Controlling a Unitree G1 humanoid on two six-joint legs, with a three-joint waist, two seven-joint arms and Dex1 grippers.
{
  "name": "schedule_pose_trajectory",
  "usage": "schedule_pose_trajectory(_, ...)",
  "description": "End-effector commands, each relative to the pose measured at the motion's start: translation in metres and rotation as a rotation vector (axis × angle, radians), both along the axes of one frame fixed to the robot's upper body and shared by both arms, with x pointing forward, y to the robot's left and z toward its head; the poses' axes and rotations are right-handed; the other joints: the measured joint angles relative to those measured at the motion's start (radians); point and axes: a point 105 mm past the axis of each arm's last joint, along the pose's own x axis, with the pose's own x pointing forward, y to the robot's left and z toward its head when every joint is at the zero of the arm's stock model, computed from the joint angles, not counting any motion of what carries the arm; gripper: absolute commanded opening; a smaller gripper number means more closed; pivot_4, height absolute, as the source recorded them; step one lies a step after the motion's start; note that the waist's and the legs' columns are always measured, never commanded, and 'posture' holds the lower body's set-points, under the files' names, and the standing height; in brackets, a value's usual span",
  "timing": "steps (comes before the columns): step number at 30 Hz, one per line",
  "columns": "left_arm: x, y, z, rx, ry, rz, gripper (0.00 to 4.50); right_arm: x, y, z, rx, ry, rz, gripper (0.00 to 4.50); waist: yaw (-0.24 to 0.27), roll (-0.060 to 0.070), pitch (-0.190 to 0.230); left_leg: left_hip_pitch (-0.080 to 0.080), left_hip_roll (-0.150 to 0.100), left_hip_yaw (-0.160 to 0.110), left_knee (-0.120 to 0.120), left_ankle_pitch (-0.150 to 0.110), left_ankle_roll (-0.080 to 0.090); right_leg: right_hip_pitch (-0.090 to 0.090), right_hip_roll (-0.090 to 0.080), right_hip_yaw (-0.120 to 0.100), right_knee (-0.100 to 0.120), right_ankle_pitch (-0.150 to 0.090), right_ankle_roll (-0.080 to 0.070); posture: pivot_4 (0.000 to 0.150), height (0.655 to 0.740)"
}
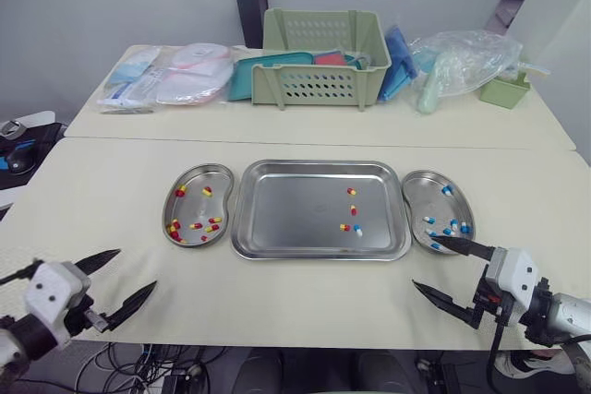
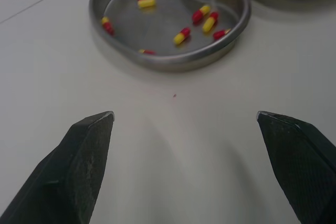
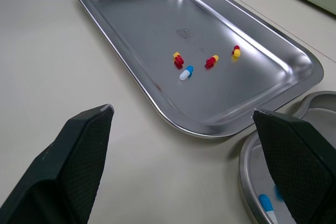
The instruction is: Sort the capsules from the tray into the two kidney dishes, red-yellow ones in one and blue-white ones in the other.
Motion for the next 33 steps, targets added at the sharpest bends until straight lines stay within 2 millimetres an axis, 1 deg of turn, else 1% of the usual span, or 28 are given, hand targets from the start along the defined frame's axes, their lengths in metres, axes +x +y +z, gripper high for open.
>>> schedule_pose_trajectory(1,0.013,-0.056,0.020,-0.047,-0.005,-0.225,4.50,-0.005,0.003,0.000,-0.001,-0.023,0.018,4.46,0.001,0.000,0.000,0.000,0.000,0.000,0.000,0.000,0.000,0.000,0.000,0.000,0.000,0.000,0.000,0.150,0.7400)
schedule_pose_trajectory(3,0.019,-0.083,0.027,-0.071,0.017,-0.324,4.50,-0.008,0.005,-0.003,0.005,-0.010,0.020,4.46,0.000,0.001,0.000,0.000,0.000,0.000,0.000,0.000,0.000,0.000,0.000,0.000,0.000,0.000,0.000,0.150,0.7400)
schedule_pose_trajectory(5,0.020,-0.101,0.029,-0.082,0.043,-0.397,4.50,-0.011,0.005,-0.006,0.004,0.001,0.024,4.46,-0.001,0.001,0.000,0.000,0.000,0.000,0.000,0.000,0.000,0.000,0.000,0.000,0.000,0.000,0.000,0.150,0.7400)
schedule_pose_trajectory(7,0.021,-0.115,0.028,-0.088,0.067,-0.461,4.50,-0.013,0.006,-0.009,0.002,0.008,0.027,4.46,-0.007,0.003,-0.001,0.001,0.000,0.000,0.000,0.000,0.000,0.000,0.000,0.001,0.000,0.000,0.000,0.150,0.7400)
schedule_pose_trajectory(9,0.020,-0.128,0.021,-0.090,0.099,-0.510,4.50,-0.015,0.007,-0.012,-0.001,0.011,0.031,4.46,-0.010,0.004,-0.001,0.001,0.000,0.000,0.000,0.000,0.000,0.000,0.001,0.001,0.000,0.000,0.000,0.150,0.7400)
schedule_pose_trajectory(10,0.024,-0.135,0.018,-0.121,0.103,-0.507,4.50,-0.015,0.007,-0.013,0.001,0.012,0.030,4.46,-0.010,0.004,-0.001,0.001,0.000,0.000,0.000,0.000,0.000,0.000,0.001,0.001,0.000,0.000,0.000,0.150,0.7400)
schedule_pose_trajectory(12,0.028,-0.150,0.013,-0.159,0.092,-0.514,4.14,-0.016,0.008,-0.014,-0.005,0.010,0.033,4.50,-0.007,0.004,-0.001,0.001,0.000,0.000,0.000,0.000,0.000,0.000,0.001,0.001,0.000,0.000,0.000,0.150,0.7400)
schedule_pose_trajectory(13,0.032,-0.158,0.013,-0.207,0.087,-0.490,3.96,-0.016,0.008,-0.015,-0.002,0.010,0.027,4.50,-0.005,0.004,-0.001,0.001,-0.001,0.000,0.000,0.000,0.000,0.000,0.001,0.001,0.000,0.000,0.000,0.150,0.7400)
schedule_pose_trajectory(16,0.037,-0.171,0.010,-0.263,0.085,-0.460,3.03,-0.017,0.010,-0.015,0.004,0.011,0.021,4.50,-0.003,0.004,-0.001,0.000,-0.001,-0.001,0.001,0.000,0.000,0.000,0.001,0.001,0.000,0.000,0.000,0.150,0.7400)
schedule_pose_trajectory(18,0.044,-0.178,0.008,-0.271,0.077,-0.447,2.42,-0.018,0.010,-0.016,0.003,0.014,0.022,4.50,-0.002,0.004,-0.002,0.001,-0.001,-0.001,0.000,0.000,0.000,0.000,0.001,0.001,0.000,0.000,0.000,0.150,0.7400)
schedule_pose_trajectory(19,0.047,-0.179,0.008,-0.272,0.070,-0.441,2.42,-0.017,0.011,-0.016,0.004,0.014,0.022,4.50,-0.001,0.005,-0.002,0.001,-0.001,-0.001,0.001,0.000,0.000,0.000,0.001,0.001,0.000,0.000,0.000,0.150,0.7400)
schedule_pose_trajectory(21,0.061,-0.185,0.011,-0.237,0.041,-0.464,2.42,-0.017,0.011,-0.017,0.004,0.017,0.021,4.50,0.000,0.005,-0.002,0.001,-0.001,-0.001,0.001,0.000,0.000,0.000,0.001,0.001,0.000,0.000,0.000,0.150,0.7400)
schedule_pose_trajectory(23,0.072,-0.191,0.014,-0.197,0.028,-0.523,2.42,-0.016,0.012,-0.017,0.004,0.018,0.022,4.50,0.001,0.005,-0.002,0.001,-0.001,-0.001,0.001,0.000,0.000,0.001,0.001,0.000,0.001,0.000,0.000,0.150,0.7400)
schedule_pose_trajectory(28,0.085,-0.206,0.011,-0.096,0.057,-0.673,2.42,-0.016,0.013,-0.019,0.007,0.023,0.023,4.50,-0.001,0.005,-0.002,0.000,-0.001,-0.001,0.001,0.000,0.000,0.000,0.001,0.000,0.000,0.000,0.000,0.150,0.7400)
schedule_pose_trajectory(30,0.090,-0.216,0.010,-0.060,0.077,-0.742,2.42,-0.016,0.012,-0.020,0.008,0.027,0.019,4.50,-0.002,0.005,-0.002,0.000,-0.001,-0.001,0.001,0.000,0.000,0.000,0.001,0.000,0.000,0.000,0.000,0.150,0.7400)
schedule_pose_trajectory(33,0.101,-0.228,0.010,-0.032,0.090,-0.790,2.42,-0.017,0.012,-0.022,0.015,0.035,0.013,4.50,-0.001,0.005,-0.002,0.000,-0.002,-0.001,0.002,0.000,0.000,0.000,0.001,0.000,0.001,0.000,0.000,0.150,0.7400)
